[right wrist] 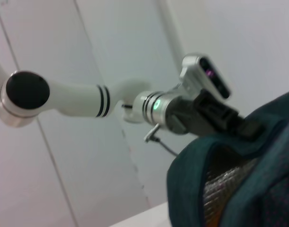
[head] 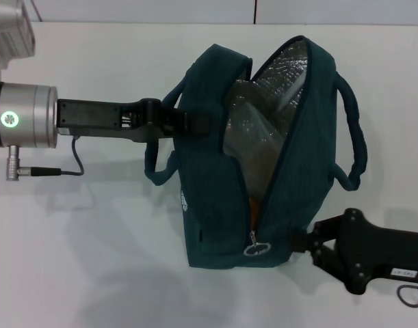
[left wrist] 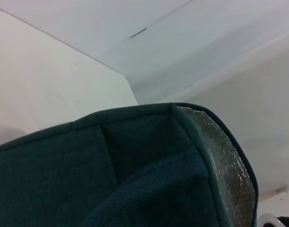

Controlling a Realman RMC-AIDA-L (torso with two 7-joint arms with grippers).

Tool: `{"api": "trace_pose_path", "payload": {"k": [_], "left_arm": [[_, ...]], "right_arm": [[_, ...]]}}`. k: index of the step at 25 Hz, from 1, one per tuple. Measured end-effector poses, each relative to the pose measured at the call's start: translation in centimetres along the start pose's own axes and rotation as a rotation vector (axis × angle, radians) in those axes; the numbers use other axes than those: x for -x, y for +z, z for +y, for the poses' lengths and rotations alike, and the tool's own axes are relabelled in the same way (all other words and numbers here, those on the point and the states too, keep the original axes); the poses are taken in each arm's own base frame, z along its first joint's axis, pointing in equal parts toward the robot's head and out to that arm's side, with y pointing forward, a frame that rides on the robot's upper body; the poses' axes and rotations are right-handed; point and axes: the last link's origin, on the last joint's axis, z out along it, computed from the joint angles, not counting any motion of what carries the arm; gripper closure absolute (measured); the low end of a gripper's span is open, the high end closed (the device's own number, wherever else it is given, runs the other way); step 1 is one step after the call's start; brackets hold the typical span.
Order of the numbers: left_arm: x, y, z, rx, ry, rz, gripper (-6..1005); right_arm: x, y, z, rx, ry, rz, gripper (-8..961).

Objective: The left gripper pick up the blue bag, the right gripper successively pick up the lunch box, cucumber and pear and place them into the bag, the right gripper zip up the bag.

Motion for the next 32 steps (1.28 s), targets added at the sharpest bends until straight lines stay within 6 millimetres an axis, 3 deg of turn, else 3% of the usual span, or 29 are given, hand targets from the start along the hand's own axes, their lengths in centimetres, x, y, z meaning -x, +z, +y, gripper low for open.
{"api": "trace_pose_path", "payload": {"k": [7, 18, 26, 32], "left_arm": [[-0.1, 0.1, 0.1, 0.004, 0.003, -0.001, 913], [-0.1, 0.1, 0.1, 0.008, 0.004, 0.003, 912], [-0.2, 0.1, 0.2, 0.008, 0.005, 0.003, 912], [-0.3, 0.2, 0.2, 0.009, 0.008, 0.001, 911]], "right_arm": [[0.3, -1.4, 0.4, -0.042, -0.001, -0.063, 947], [-0.4, -0.5, 0.3, -0.004, 0.053, 0.022, 933], [-0.9, -0.3, 0.6, 0.010, 0.054, 0.044, 741], [-0.8, 0.3, 0.2, 0.016, 0.050, 0.070, 513]]}}
